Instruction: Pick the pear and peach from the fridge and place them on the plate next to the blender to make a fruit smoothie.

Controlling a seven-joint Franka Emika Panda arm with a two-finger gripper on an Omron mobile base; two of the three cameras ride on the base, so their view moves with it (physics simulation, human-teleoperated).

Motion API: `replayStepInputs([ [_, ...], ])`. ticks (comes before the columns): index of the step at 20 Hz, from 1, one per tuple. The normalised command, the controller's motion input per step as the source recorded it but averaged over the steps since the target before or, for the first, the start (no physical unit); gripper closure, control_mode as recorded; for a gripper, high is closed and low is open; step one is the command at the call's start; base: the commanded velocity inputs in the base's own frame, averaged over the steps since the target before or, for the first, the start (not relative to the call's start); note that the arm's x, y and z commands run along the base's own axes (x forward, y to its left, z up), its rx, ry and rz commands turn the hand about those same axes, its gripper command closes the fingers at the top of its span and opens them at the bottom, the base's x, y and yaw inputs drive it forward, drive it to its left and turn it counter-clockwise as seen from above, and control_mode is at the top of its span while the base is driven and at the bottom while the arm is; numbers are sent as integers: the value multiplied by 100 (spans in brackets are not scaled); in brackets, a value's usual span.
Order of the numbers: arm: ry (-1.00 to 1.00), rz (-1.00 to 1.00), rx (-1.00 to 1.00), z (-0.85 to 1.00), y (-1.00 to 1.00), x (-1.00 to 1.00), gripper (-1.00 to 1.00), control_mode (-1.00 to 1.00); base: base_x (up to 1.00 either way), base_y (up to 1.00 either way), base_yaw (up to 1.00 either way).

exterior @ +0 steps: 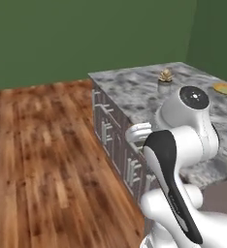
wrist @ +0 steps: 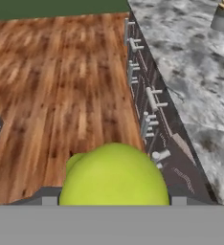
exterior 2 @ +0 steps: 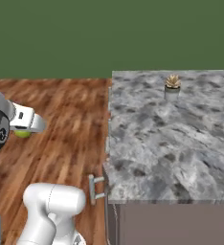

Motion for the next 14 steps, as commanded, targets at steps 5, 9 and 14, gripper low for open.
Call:
replayStepInputs([
  [5, 0, 0, 0, 0, 0, 0, 100, 100, 8, -2, -58],
  [9, 0, 0, 0, 0, 0, 0, 100, 100, 0, -5, -54],
  [14, 0, 0, 0, 0, 0, 0, 100, 100, 9, 0, -45],
])
